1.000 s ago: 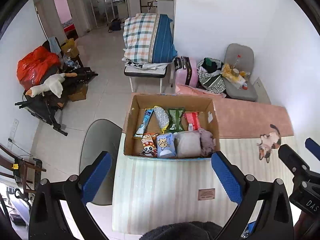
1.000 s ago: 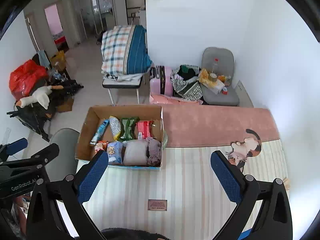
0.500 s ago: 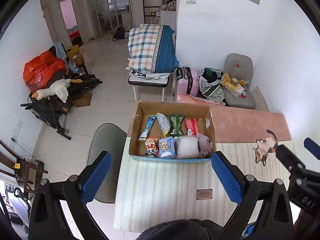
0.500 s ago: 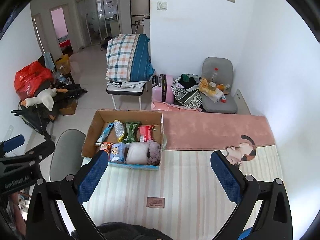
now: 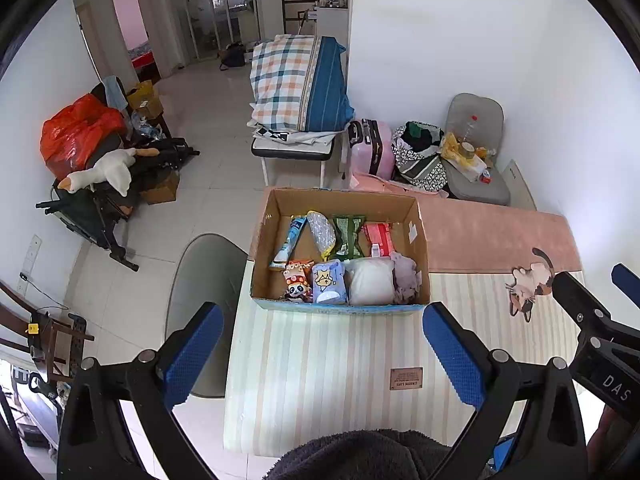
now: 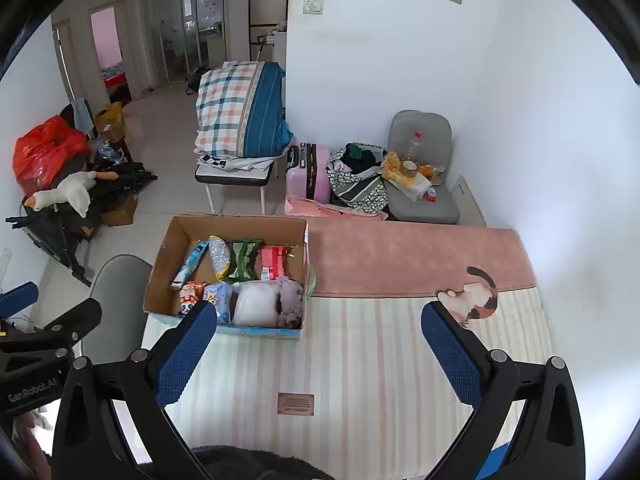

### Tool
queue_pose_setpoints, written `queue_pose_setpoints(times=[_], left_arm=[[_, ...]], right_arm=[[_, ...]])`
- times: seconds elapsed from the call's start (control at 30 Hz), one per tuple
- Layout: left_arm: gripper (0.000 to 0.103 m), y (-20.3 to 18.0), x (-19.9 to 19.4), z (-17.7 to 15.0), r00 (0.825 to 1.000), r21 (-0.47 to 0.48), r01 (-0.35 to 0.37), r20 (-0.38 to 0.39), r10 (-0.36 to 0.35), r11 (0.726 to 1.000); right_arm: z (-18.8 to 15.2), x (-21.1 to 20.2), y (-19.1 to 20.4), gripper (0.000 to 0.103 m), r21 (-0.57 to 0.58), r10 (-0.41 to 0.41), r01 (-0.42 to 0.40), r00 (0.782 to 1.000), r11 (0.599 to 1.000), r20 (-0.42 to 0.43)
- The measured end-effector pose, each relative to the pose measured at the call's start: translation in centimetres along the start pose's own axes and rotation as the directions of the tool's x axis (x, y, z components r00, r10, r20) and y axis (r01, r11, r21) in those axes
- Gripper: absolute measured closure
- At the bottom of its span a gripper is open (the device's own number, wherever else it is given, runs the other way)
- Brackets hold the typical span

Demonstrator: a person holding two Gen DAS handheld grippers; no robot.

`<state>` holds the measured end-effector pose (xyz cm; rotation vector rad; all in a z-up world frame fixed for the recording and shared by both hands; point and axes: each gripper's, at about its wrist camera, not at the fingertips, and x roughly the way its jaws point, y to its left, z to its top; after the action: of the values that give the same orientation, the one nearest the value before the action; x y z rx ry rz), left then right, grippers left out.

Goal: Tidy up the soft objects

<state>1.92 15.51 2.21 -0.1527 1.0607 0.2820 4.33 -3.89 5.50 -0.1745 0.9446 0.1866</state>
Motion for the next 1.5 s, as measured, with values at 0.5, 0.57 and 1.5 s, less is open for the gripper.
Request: queue_pose_setpoints(times=[0.5,0.57,1.5], left_arm=[[0.001,0.2,-0.2,0.1,1.0,0.002,0.003,-0.004,-0.003,1.0],[0.001,0.2,-0.1,0.1,1.0,0.004,0.001,-0.005,-0.001,1.0],[0.001,1.1,0.4,0.6,1.0,0.01,0.002,-0.002,-0.002,1.0]], right_arm=[[0.0,0.3,-0.3,0.0,0.011,-0.009,0.009,1.0,1.0,-0.004],[0.0,0.3,-0.4,0.0,0.008,-0.011,0.011,1.0,1.0,-0.004],[-0.5,0.5,-0.1,0.0,0.023,-0.02,0.02,1.0,1.0,0.003]])
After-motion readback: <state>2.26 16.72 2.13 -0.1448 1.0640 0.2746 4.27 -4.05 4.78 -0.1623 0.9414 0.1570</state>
